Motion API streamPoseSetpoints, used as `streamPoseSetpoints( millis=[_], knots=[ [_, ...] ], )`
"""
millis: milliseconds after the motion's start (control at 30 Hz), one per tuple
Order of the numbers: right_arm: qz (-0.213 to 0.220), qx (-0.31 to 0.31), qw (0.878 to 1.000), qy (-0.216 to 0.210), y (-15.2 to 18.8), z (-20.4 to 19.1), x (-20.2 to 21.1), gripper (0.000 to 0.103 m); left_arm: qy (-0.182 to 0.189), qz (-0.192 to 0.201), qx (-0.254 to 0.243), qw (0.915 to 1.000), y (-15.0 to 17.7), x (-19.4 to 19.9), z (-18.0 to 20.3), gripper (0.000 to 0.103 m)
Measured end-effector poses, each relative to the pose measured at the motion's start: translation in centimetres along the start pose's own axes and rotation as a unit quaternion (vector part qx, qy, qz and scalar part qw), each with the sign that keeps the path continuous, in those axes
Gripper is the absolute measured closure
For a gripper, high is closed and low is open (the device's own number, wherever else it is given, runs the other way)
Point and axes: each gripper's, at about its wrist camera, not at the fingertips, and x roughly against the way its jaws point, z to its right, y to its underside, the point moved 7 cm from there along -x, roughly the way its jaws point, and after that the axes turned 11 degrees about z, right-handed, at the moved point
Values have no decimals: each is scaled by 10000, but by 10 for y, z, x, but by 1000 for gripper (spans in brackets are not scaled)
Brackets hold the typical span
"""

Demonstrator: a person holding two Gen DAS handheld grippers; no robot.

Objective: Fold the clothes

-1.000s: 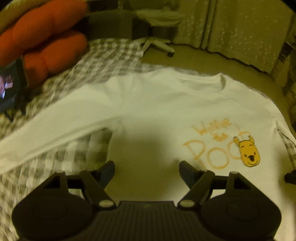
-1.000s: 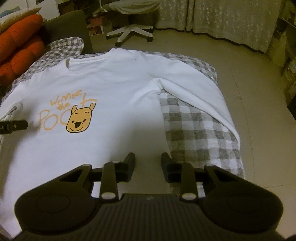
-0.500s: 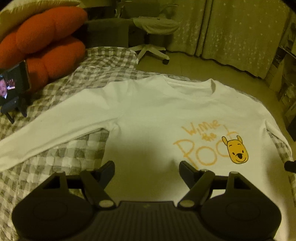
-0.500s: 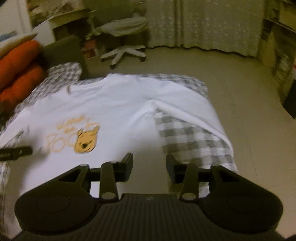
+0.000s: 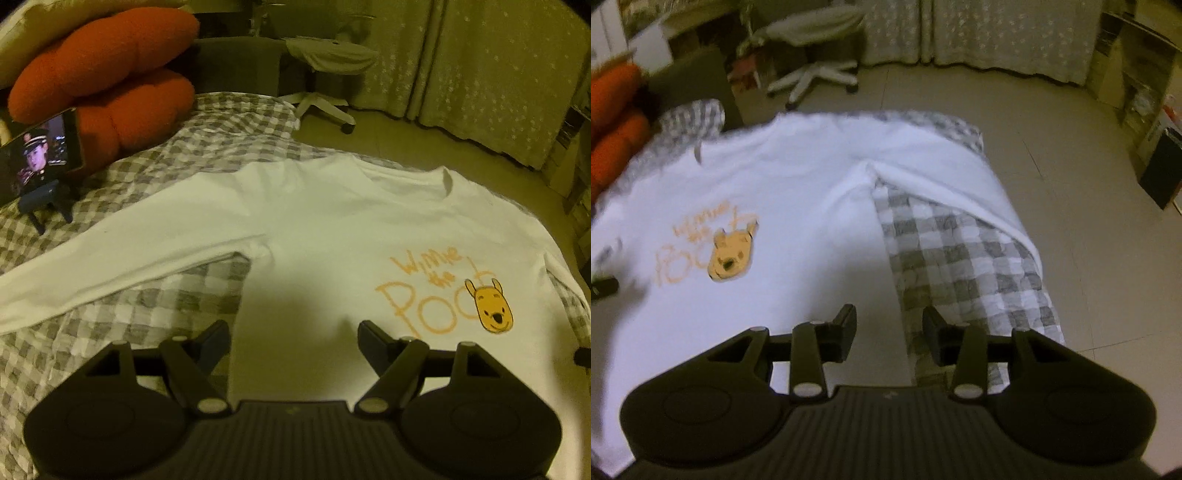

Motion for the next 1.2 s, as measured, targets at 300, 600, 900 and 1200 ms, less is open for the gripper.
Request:
streamPoseSetpoints(
  millis=[300, 600, 900, 1200],
  knots=[
    [306, -376, 9982, -343, -14, 2, -3, 46, 18, 200, -210, 9996, -2, 2, 8, 25],
    [124, -267, 9981, -538, -14, -2, -28, 46, -42, 312, -417, 9986, 0, -1, 29, 25],
    [319, -361, 9973, -561, -20, 6, -24, 46, -173, 312, -24, 9994, -15, 9, 33, 21],
    [288, -467, 9975, -446, -23, 19, -36, 46, -83, 113, 209, 9997, -7, -41, 32, 22]
  ],
)
